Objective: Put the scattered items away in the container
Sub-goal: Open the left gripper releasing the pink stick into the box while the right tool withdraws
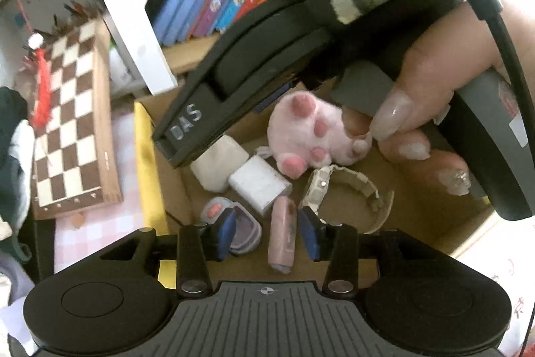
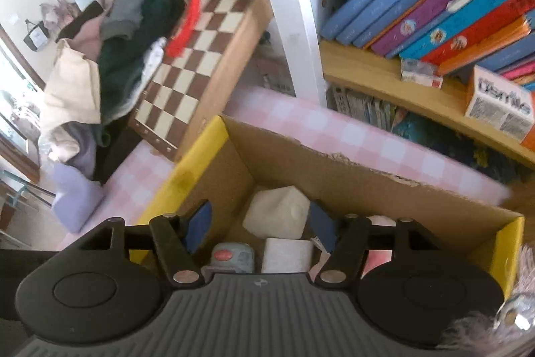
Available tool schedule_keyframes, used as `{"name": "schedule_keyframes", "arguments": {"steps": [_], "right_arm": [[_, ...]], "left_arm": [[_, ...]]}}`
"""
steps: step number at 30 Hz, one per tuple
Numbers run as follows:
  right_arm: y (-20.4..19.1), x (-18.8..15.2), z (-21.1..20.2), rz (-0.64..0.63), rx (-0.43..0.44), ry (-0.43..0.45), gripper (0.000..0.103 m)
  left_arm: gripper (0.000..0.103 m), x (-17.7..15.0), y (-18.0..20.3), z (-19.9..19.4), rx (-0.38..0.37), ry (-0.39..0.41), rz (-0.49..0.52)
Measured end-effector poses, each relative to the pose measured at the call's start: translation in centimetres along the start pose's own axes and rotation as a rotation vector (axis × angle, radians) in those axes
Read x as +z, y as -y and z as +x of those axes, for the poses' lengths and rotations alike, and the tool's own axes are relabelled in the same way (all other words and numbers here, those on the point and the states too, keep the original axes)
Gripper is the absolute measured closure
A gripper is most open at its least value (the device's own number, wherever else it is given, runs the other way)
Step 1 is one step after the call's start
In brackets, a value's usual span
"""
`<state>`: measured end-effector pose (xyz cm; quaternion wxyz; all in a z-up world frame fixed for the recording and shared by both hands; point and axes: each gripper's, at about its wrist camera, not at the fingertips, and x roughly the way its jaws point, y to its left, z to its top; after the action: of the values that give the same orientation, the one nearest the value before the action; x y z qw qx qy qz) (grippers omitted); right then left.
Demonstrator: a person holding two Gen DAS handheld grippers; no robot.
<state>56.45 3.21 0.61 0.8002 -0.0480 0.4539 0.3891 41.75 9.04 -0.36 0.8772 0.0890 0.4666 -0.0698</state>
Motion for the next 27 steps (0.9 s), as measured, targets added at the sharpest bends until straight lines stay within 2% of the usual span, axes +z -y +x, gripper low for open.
{"name": "schedule_keyframes", "arguments": {"steps": [4,13,21,25,27], "right_arm": [[-1.0,-0.3,-3.3,-0.011,0.003,0.063,0.040],[-3.6,-3.4,-11.2,-0.026,0.010,0.171,0.040],[-6.7,-8.2,-16.4,-0.049,-0.026,0.220,0.040],[-8.1,-10.9,-18.3,-0.073,-0.081,0.250,0.040],[-8.6,-12.4,-19.0,-0.078,-0.107,0.257,0.040]], "left_arm": [[0.051,-0.9,0.3,-2.8,0.016,0.082,-0.007],[0.049,-4.2,-0.2,-9.1,0.041,0.244,-0.025],[0.042,-7.7,0.6,-12.4,0.037,0.318,-0.013],[0.032,-9.9,1.6,-13.8,0.026,0.339,0.015],[0.032,-11.0,2.1,-14.4,0.023,0.348,0.026]]}}
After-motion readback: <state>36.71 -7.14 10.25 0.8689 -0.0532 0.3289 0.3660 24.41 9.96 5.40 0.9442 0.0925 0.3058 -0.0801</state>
